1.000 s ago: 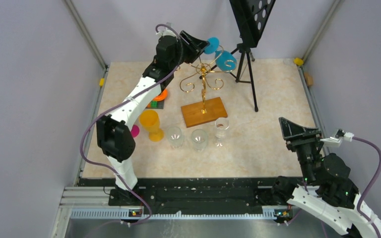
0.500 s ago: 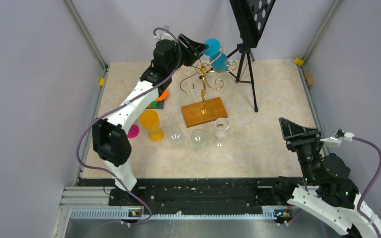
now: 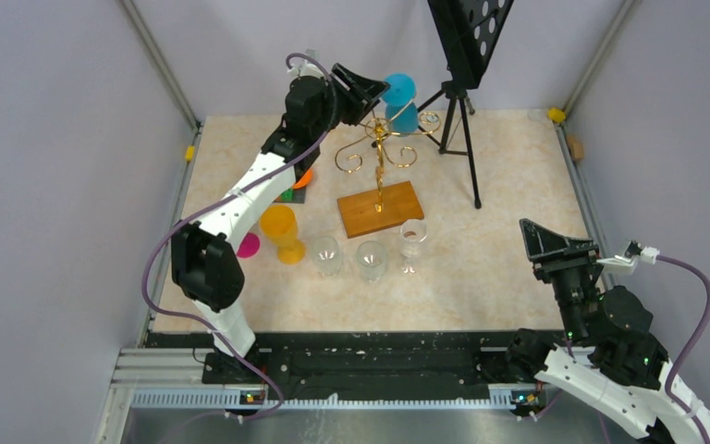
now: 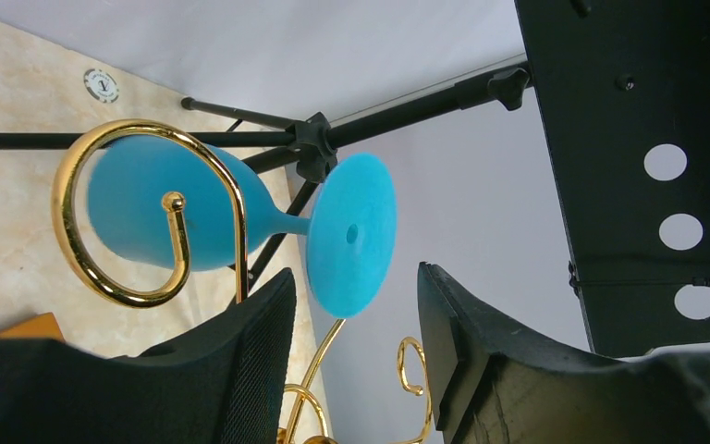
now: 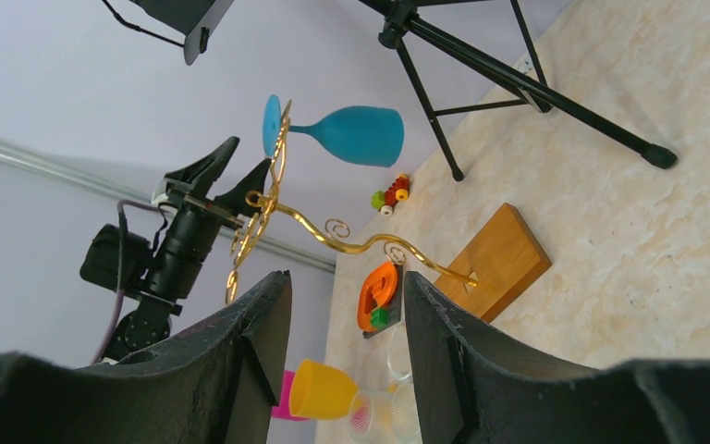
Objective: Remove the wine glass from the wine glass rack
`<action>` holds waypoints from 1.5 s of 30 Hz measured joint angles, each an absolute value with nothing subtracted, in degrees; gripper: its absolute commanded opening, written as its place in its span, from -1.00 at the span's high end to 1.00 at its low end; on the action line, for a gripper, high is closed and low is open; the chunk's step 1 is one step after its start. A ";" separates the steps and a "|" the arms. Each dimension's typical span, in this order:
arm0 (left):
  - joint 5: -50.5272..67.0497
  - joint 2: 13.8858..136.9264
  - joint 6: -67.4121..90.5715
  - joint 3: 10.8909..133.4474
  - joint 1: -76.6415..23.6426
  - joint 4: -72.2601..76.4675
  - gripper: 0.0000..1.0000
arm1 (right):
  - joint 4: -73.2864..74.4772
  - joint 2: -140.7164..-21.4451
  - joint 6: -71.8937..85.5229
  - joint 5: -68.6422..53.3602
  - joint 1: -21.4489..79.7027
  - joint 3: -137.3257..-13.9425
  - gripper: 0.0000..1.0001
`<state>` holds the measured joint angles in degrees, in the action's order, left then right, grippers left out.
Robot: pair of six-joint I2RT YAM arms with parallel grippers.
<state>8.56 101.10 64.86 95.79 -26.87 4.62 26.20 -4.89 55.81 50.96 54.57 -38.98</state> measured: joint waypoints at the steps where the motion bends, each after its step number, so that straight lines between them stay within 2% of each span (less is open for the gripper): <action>1: 8.56 101.10 64.93 95.79 -26.87 4.60 -0.11 | 26.22 -4.89 55.81 50.96 54.57 -38.98 0.02; 9: 7.31 101.14 66.63 96.38 -26.87 3.01 -0.17 | 26.24 -4.89 56.23 50.98 54.57 -38.98 0.02; 20: 8.78 104.38 70.02 99.24 -26.81 3.92 -0.10 | 26.26 -4.86 56.60 51.18 54.57 -38.98 0.02; 31: 9.63 105.78 74.37 97.54 -26.76 7.90 0.44 | 26.28 -4.86 56.71 51.37 54.57 -38.98 0.02; 35: 9.96 106.41 75.33 97.49 -26.76 9.13 0.96 | 26.30 -4.86 56.69 51.40 54.57 -38.98 0.03; 45: 10.48 106.41 76.12 97.38 -26.76 9.54 1.00 | 26.26 -4.86 56.69 51.42 54.57 -38.98 0.03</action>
<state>10.48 106.41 76.12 97.38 -26.76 9.54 26.26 -4.86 56.69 51.42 54.57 -38.98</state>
